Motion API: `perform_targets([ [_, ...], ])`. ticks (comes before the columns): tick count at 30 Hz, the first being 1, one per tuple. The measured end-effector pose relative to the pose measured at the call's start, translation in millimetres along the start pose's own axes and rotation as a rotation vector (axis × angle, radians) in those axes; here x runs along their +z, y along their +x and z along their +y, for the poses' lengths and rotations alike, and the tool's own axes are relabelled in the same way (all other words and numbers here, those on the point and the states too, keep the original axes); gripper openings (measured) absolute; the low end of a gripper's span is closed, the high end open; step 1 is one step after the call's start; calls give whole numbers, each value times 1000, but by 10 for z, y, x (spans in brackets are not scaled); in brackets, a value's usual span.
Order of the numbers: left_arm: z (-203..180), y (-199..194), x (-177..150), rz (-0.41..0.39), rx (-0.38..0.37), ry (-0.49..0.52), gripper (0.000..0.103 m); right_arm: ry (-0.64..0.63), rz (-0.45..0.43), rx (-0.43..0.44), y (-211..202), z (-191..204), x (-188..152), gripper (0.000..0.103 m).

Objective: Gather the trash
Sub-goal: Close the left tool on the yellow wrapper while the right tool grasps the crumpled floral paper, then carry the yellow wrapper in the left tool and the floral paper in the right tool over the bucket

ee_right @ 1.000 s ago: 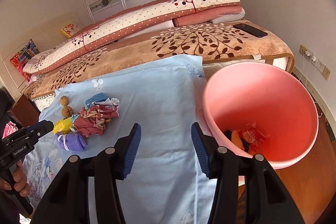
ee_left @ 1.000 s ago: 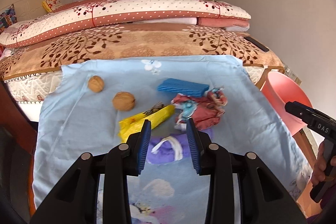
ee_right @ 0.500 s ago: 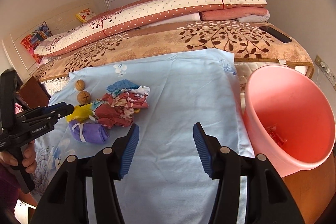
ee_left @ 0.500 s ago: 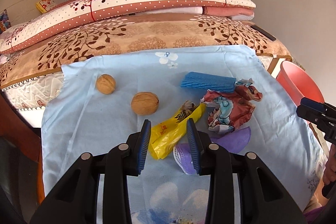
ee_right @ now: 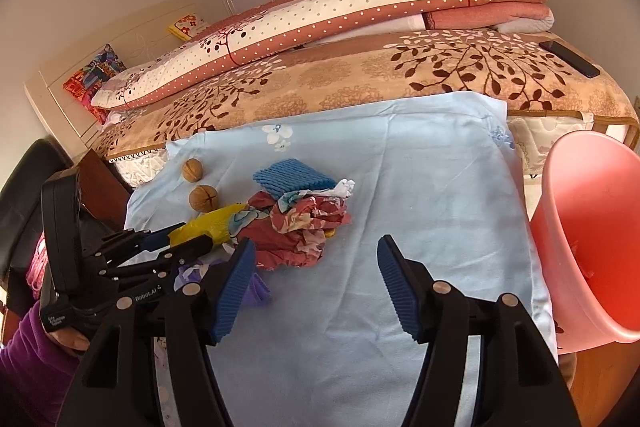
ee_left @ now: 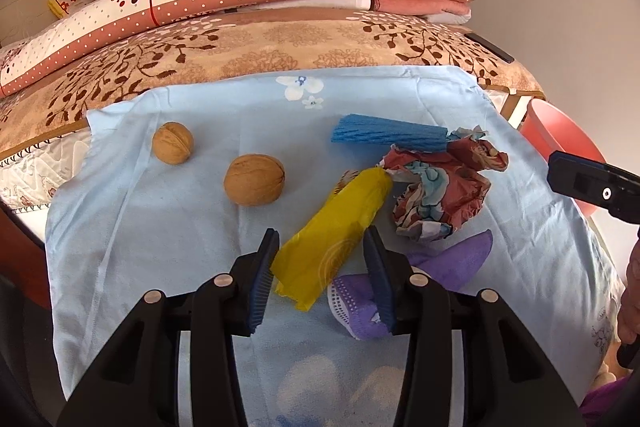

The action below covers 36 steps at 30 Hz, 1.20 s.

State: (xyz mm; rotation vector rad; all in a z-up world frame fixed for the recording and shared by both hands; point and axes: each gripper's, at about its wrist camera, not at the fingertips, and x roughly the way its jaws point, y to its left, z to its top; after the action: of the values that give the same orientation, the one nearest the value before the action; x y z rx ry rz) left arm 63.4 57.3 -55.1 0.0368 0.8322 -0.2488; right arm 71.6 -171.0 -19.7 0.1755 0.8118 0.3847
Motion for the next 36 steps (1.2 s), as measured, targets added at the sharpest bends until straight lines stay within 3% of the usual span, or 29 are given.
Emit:
perform_targets([
  [1,-13,-6,-8,-5,8,7,33,3,3,1,37,9,19,63],
  [7,-36,-96,-36,-28,3,-21,26,3,17,-18,232,67,83,63],
  [10,-49,-174,-53,-41,-13,-39,16,5,21,-27,311,78,107,63],
  [13,-49,-252,-79,-55,-25,-63,15,9,23,-27,373,88,133,61],
  [19,-57,-376,-112,-69,-31,-93,15,7,63,-40,497,57,115,27],
  [36,-440,-603,29,-133,-87,-115,15,-44,-94,-85,-335,-179,-86,24],
])
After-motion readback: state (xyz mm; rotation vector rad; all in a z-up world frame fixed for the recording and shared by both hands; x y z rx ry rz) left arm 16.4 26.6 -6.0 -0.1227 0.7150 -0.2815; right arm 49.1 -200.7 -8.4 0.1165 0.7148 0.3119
